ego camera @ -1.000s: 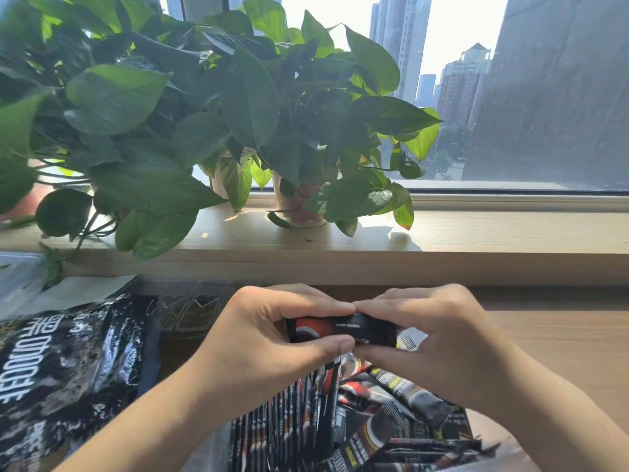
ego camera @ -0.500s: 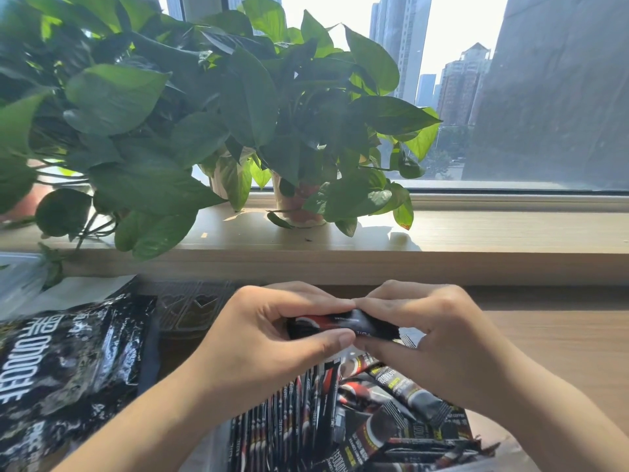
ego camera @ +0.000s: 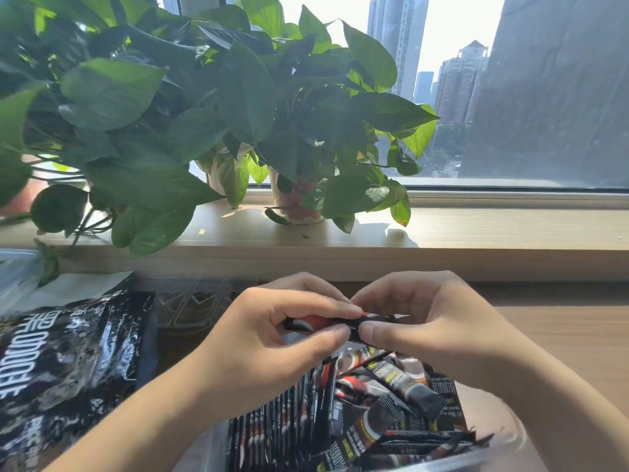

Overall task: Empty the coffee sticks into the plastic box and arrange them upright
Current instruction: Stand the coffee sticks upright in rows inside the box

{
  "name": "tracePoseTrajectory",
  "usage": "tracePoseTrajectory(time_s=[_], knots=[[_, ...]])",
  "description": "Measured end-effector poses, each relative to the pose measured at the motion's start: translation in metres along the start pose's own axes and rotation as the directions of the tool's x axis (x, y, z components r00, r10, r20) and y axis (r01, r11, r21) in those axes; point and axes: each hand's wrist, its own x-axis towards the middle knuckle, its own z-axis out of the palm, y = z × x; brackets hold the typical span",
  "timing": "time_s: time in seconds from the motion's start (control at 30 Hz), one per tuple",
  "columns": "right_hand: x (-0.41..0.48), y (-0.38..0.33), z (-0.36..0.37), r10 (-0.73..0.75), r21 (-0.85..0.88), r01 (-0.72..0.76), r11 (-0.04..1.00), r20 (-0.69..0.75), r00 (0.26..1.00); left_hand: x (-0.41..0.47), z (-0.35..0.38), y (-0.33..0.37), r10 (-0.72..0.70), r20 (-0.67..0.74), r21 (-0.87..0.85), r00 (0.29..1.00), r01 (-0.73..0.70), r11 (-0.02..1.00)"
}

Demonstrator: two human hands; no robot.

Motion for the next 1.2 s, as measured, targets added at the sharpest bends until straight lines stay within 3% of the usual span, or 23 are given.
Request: tracePoseTrajectory(time_s=[0.27, 0.43, 0.67, 0.8, 1.2], knots=[[-0.001, 0.001, 0.002, -0.094, 0.11, 0.104, 0.988, -0.094, 0.991, -0.001, -0.001, -0.005, -0.145, 0.051, -0.061, 0.988, 0.148, 0.987], [-0.002, 0.003, 0.001, -0.234, 0.024, 0.241, 0.97, -0.174, 0.957, 0.0, -0.001, -0.01, -0.203, 0.011, -0.103, 0.979, 0.203, 0.974], [0.001, 0.01, -0.002, -0.339, -0.125, 0.322, 0.939, -0.16, 0.927, 0.003, -0.002, -0.009, -0.194, -0.036, -0.209, 0.98, 0.182, 0.961], [0.004, 0.014, -0.002, -0.406, -0.27, 0.361, 0.893, -0.135, 0.904, 0.002, -0.001, -0.008, -0.165, -0.041, -0.184, 0.985, 0.155, 0.971], [0.003, 0.012, -0.004, -0.402, -0.432, 0.341, 0.835, -0.056, 0.914, -0.003, 0.001, -0.008, -0.075, -0.016, 0.082, 0.997, 0.076, 0.994]])
